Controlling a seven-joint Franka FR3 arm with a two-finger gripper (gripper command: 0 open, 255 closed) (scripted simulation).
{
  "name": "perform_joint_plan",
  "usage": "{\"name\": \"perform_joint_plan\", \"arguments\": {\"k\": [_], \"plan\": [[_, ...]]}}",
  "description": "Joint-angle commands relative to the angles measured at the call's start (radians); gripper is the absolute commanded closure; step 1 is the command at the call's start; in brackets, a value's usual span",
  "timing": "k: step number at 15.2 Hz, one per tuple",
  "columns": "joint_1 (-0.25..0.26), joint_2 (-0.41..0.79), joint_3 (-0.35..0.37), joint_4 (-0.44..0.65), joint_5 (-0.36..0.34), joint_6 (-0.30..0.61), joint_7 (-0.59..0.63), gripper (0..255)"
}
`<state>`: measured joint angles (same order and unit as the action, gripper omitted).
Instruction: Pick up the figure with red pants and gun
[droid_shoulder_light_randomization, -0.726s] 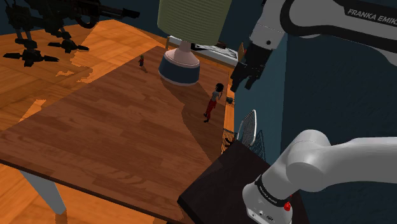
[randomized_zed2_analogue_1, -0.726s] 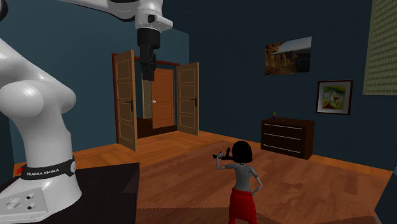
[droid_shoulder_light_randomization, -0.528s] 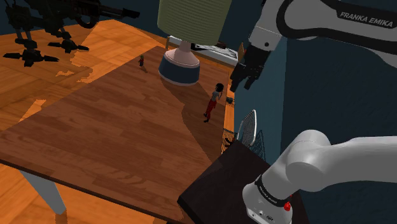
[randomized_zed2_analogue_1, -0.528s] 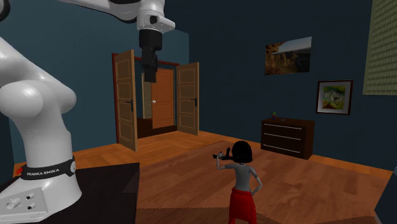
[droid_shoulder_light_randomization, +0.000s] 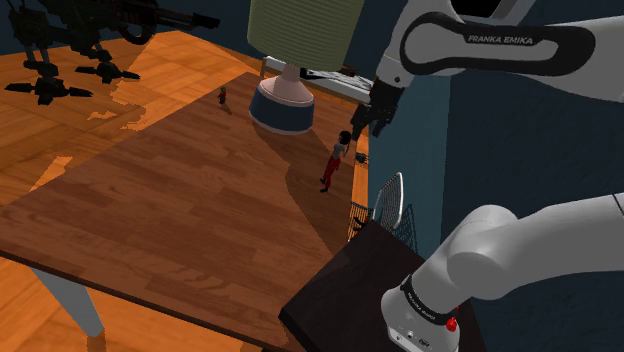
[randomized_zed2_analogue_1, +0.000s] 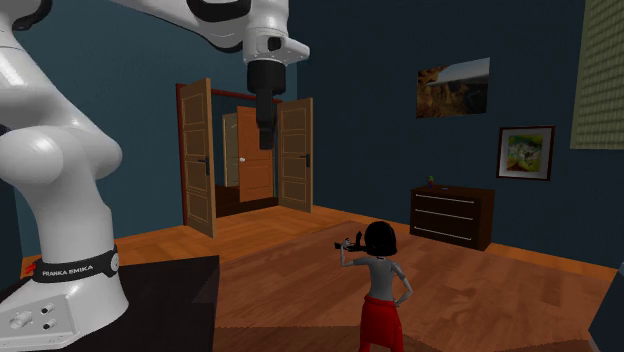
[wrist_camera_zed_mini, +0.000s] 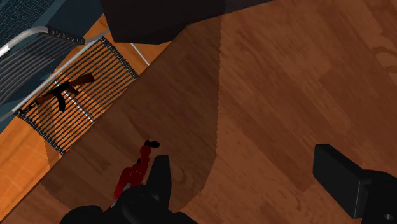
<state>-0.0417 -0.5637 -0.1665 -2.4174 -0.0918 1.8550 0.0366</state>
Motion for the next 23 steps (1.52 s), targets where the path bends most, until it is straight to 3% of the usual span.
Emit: {"name": "perform_joint_plan", "arguments": {"k": [1, 10, 19, 23], "plan": [[-0.012, 0.05, -0.03, 0.006, -0.018, 0.057, -0.032, 0], [-0.042, 0.33, -0.146, 0.131, -0.026, 0.263, -0.168, 0], [-0.083, 0.644, -0.224, 0.352, 0.08, 0.396, -0.336, 0], [-0.088, 0.673, -0.223, 0.34, 0.093, 0.437, -0.346, 0]]}}
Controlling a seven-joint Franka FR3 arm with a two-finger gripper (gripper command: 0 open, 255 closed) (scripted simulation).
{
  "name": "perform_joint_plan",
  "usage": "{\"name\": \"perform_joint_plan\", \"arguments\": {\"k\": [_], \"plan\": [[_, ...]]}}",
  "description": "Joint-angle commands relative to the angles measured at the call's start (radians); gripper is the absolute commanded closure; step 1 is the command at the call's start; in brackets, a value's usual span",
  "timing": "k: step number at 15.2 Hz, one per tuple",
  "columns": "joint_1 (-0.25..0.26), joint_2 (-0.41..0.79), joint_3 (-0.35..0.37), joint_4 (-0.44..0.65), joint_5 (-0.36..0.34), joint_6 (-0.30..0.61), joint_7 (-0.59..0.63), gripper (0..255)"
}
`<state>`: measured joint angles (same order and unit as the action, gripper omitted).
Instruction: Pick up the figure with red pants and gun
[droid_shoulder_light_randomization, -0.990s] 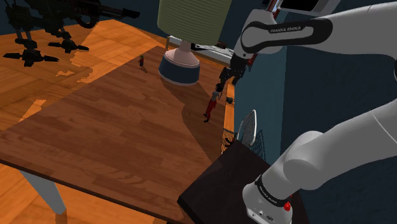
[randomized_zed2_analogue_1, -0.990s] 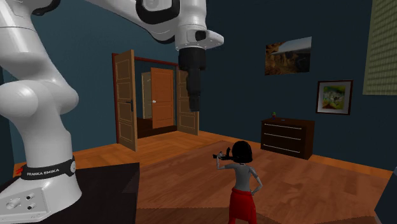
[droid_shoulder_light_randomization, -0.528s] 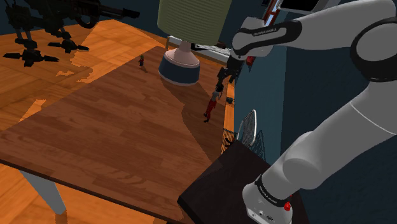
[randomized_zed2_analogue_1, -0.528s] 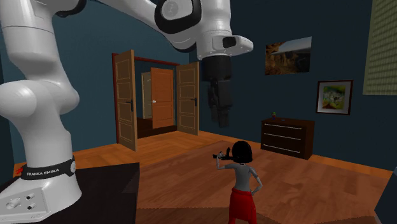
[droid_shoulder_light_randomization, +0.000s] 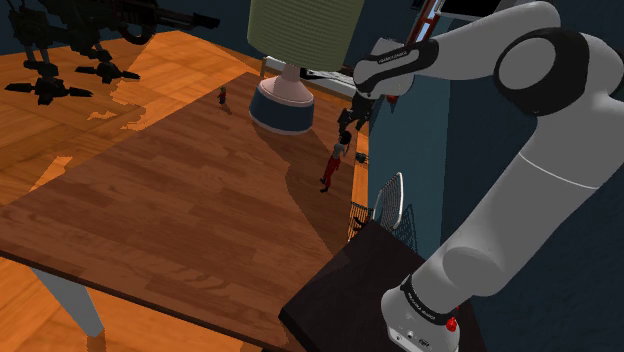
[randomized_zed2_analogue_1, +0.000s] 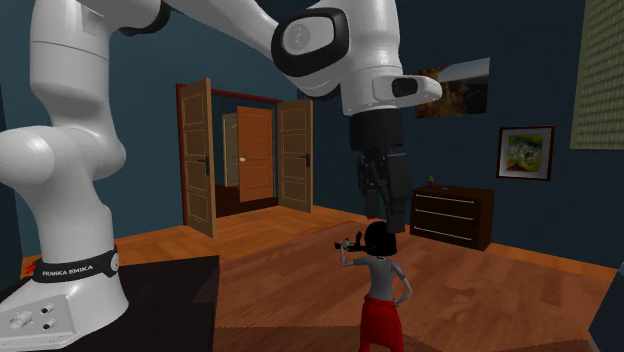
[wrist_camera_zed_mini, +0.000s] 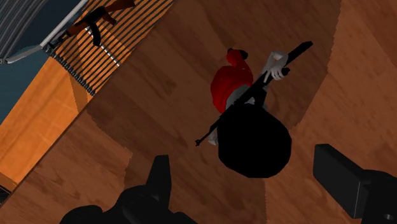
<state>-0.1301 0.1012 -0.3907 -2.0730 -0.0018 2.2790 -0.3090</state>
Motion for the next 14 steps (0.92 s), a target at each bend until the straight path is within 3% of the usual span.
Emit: {"name": "perform_joint_plan", "arguments": {"k": [1, 6, 7, 14], "plan": [[0.0, 0.015, 0.001, -0.011, 0.007, 0.025, -0.002, 0], [-0.003, 0.041, 0.004, -0.031, 0.02, 0.07, -0.01, 0], [-0.003, 0.041, 0.004, -0.032, 0.02, 0.071, -0.01, 255], [-0.003, 0.042, 0.004, -0.03, 0.021, 0.07, -0.011, 255]]}}
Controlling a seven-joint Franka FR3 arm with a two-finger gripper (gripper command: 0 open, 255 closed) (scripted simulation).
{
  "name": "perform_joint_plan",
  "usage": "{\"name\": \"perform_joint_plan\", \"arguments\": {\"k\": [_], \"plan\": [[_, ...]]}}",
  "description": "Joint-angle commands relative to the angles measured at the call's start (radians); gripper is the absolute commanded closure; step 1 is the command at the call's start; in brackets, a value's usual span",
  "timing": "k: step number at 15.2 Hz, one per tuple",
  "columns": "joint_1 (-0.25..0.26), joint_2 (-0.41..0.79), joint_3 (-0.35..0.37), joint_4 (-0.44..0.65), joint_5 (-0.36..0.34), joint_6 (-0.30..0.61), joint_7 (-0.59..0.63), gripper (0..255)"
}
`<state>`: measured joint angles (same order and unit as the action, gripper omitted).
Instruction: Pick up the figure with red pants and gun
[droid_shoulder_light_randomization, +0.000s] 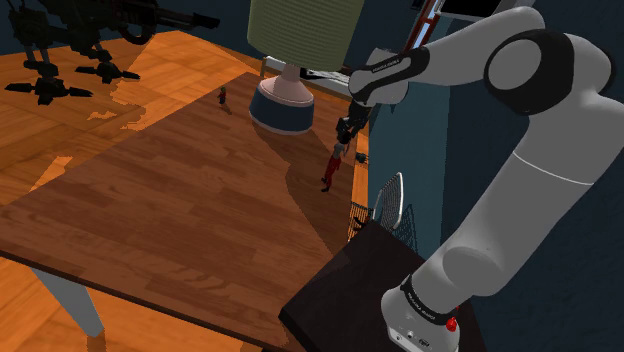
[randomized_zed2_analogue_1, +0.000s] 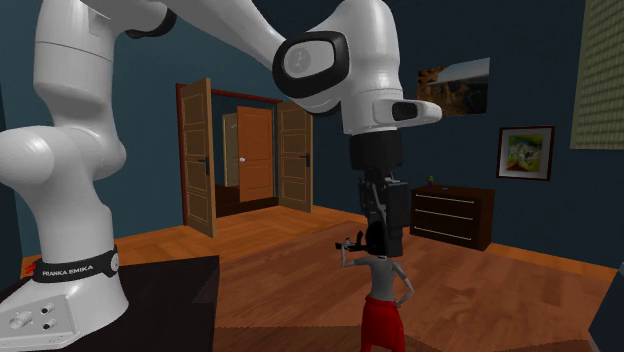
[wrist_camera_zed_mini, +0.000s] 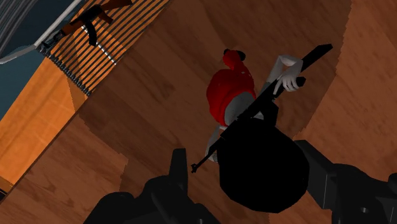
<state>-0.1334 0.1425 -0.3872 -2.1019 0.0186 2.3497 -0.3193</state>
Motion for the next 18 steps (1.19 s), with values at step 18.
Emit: {"name": "perform_joint_plan", "arguments": {"k": [18], "plan": [[0.009, -0.093, -0.004, 0.104, -0.044, -0.193, 0.025, 255]]}}
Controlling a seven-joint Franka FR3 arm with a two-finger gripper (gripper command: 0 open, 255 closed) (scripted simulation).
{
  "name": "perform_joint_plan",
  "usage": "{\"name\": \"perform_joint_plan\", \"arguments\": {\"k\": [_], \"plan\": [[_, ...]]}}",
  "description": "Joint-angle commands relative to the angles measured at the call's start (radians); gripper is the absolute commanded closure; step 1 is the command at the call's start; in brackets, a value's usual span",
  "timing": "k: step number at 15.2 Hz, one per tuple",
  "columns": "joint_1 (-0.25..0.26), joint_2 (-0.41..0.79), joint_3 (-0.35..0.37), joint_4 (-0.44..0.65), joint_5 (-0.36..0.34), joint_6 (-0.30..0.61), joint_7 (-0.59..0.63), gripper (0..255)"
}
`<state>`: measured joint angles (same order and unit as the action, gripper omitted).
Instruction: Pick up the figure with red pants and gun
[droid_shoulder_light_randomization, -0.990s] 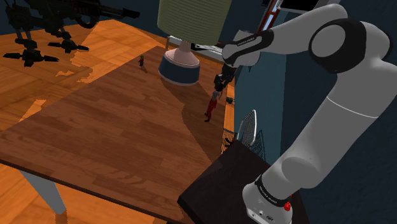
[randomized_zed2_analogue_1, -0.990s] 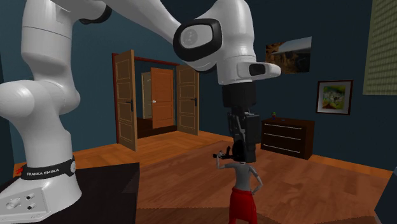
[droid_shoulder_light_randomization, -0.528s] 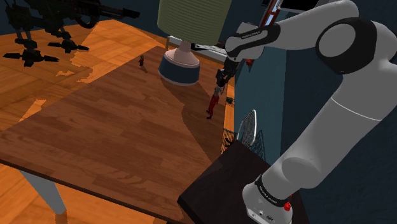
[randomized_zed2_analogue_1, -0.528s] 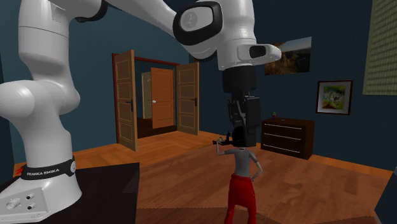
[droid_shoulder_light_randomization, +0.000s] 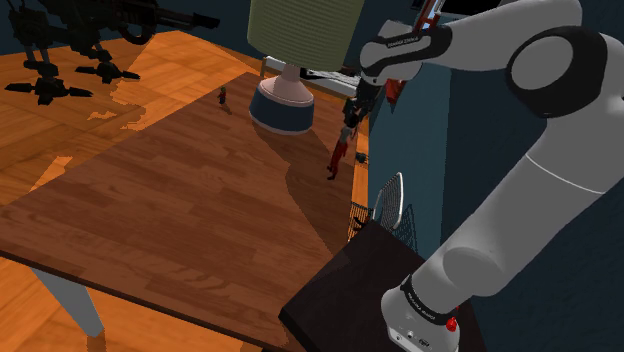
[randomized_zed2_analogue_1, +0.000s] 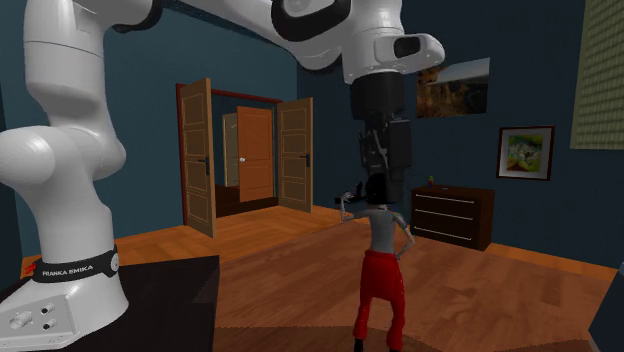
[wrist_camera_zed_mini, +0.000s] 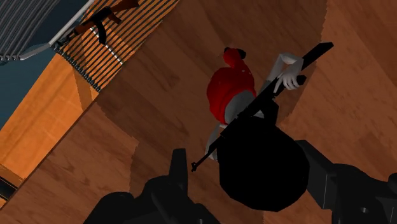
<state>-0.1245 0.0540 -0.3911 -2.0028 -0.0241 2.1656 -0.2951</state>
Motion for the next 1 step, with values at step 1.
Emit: {"name": "perform_joint_plan", "arguments": {"k": [1], "plan": [[0.0, -0.004, 0.0, 0.005, -0.002, -0.009, 0.001, 255]]}}
